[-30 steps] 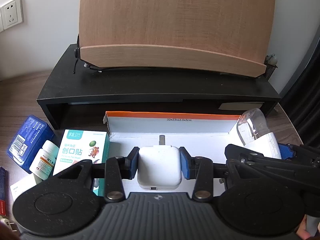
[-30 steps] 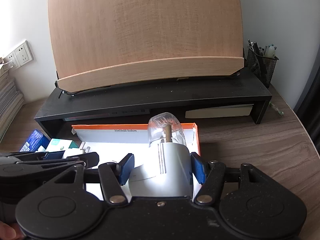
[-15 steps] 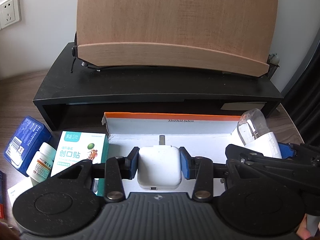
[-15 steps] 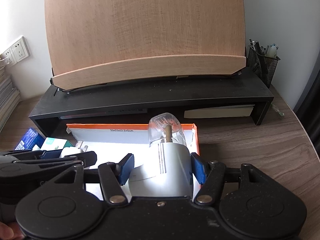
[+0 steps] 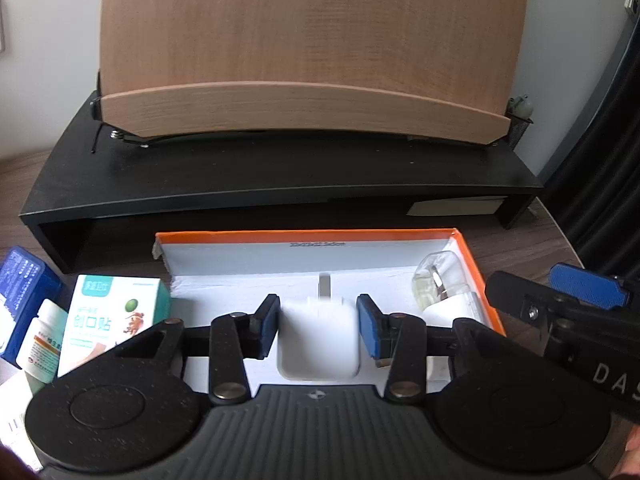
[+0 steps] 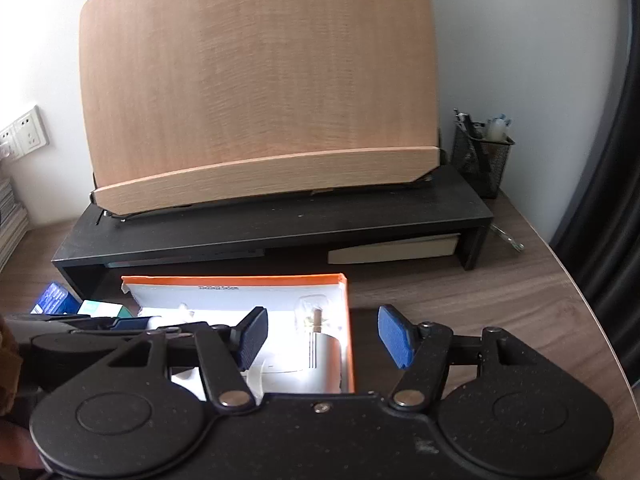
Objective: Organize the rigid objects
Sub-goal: 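Lower both held items into the box and open both tools, then withdraw both open tools from the box toward the remaining items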
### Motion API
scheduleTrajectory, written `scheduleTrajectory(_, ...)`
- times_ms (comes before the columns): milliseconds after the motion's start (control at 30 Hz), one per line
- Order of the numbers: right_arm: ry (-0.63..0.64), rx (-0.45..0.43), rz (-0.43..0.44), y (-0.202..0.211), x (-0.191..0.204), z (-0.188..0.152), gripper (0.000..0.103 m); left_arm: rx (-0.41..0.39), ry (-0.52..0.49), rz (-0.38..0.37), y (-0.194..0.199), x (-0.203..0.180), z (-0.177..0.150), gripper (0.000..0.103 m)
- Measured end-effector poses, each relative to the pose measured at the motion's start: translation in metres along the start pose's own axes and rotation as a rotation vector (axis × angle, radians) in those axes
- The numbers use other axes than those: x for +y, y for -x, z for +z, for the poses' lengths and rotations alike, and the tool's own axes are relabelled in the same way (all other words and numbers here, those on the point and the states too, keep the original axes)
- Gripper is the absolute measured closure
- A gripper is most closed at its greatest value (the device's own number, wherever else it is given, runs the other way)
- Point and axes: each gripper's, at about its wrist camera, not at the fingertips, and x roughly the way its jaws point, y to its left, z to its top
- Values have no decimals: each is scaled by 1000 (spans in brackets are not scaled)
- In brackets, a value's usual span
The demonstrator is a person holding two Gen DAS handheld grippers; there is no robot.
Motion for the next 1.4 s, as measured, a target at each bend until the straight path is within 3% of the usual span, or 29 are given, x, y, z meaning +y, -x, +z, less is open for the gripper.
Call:
scheduleTrajectory(100,-11,-12,-2,8,-3,-2,27,-15,-7,12,6,-4,0,40)
scheduleTrajectory(200,-18,-18,-8,14,-4,-5,25,-21,-4,11,15,-5,-1,37)
scheduleTrajectory(533,-44,-32,6,39,-6,-18,20,-33,17,75,52,-3,-11,10)
scheduleTrajectory(1400,33,-17,163,69,9,-43,20,-92,78,219,107,1,-57,8)
